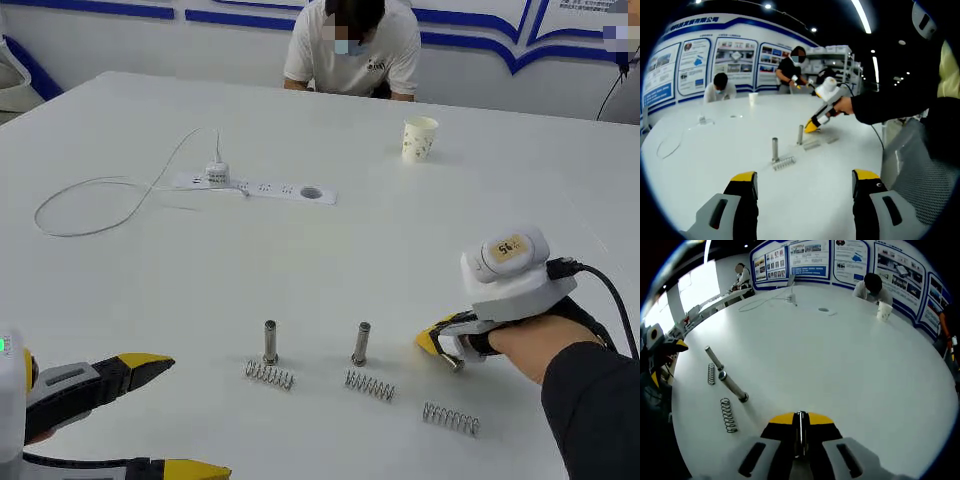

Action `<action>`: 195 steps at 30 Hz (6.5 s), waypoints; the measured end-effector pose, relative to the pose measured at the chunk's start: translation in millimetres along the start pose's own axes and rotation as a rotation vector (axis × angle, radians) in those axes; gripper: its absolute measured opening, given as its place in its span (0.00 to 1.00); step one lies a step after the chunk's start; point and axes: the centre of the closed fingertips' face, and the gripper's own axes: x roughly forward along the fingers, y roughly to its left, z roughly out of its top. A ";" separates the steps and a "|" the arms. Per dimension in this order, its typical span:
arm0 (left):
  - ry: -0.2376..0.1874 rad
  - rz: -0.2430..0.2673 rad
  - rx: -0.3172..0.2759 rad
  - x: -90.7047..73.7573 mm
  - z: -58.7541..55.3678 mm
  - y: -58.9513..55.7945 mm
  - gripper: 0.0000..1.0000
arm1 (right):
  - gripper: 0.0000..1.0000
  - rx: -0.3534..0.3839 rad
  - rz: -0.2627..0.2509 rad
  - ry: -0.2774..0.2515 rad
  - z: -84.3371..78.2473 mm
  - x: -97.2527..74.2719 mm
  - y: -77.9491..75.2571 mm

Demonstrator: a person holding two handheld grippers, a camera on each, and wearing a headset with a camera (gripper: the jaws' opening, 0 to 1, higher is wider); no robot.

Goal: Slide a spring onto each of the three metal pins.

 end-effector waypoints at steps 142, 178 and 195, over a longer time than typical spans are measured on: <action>-0.015 0.014 0.043 -8.4 13.6 -2.1 0.76 | 0.19 -0.135 0.123 -0.145 -28.7 -82.7 59.3; -0.016 0.015 0.043 -10.0 13.5 -2.6 0.74 | 0.16 -0.518 0.262 0.189 -54.3 -46.9 91.0; -0.018 0.017 0.038 -10.1 12.9 -1.6 0.74 | 0.14 -0.562 0.306 0.248 -54.2 -43.0 90.1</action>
